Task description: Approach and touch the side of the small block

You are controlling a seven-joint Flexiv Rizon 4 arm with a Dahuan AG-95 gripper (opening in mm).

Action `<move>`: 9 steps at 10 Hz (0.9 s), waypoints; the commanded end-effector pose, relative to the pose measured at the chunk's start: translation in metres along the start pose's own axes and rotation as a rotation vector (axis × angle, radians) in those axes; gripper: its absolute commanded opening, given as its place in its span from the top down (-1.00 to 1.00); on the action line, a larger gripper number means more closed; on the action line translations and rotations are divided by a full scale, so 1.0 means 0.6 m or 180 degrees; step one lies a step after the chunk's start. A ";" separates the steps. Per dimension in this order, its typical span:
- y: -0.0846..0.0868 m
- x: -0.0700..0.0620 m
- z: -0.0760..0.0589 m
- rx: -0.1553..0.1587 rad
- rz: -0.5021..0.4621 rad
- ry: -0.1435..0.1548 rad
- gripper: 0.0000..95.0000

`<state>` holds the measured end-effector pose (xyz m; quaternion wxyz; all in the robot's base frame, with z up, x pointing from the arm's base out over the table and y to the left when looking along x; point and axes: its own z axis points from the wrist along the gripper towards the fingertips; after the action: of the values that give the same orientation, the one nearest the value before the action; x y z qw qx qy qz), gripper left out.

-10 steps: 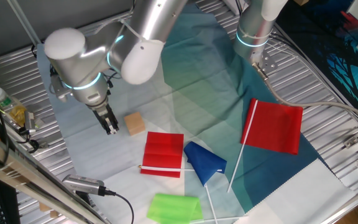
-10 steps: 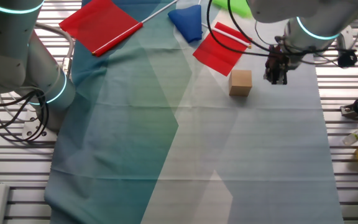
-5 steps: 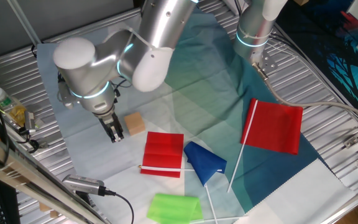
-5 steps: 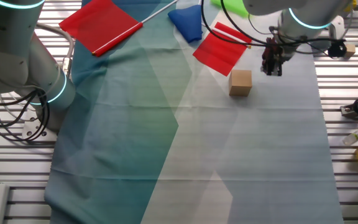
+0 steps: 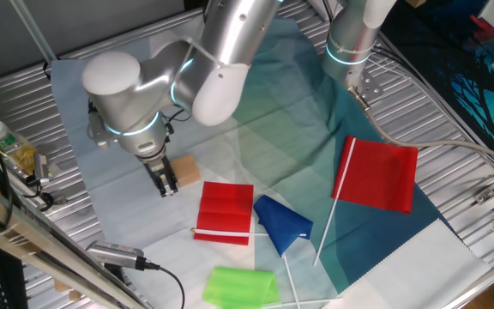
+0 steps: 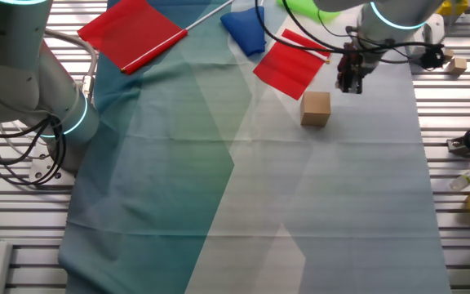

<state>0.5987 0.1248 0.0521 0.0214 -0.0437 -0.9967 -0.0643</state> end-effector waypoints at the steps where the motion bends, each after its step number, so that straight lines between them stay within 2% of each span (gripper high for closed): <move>1: 0.000 0.013 0.002 0.0001 -0.0002 -0.0009 1.00; 4: 0.006 0.027 0.005 -0.0004 0.0026 -0.0014 1.00; 7: -0.001 0.053 0.013 -0.0004 -0.0025 -0.0050 1.00; 9: -0.007 0.063 0.016 -0.0001 -0.0046 -0.0068 1.00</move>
<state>0.5583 0.1243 0.0442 0.0095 -0.0371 -0.9972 -0.0637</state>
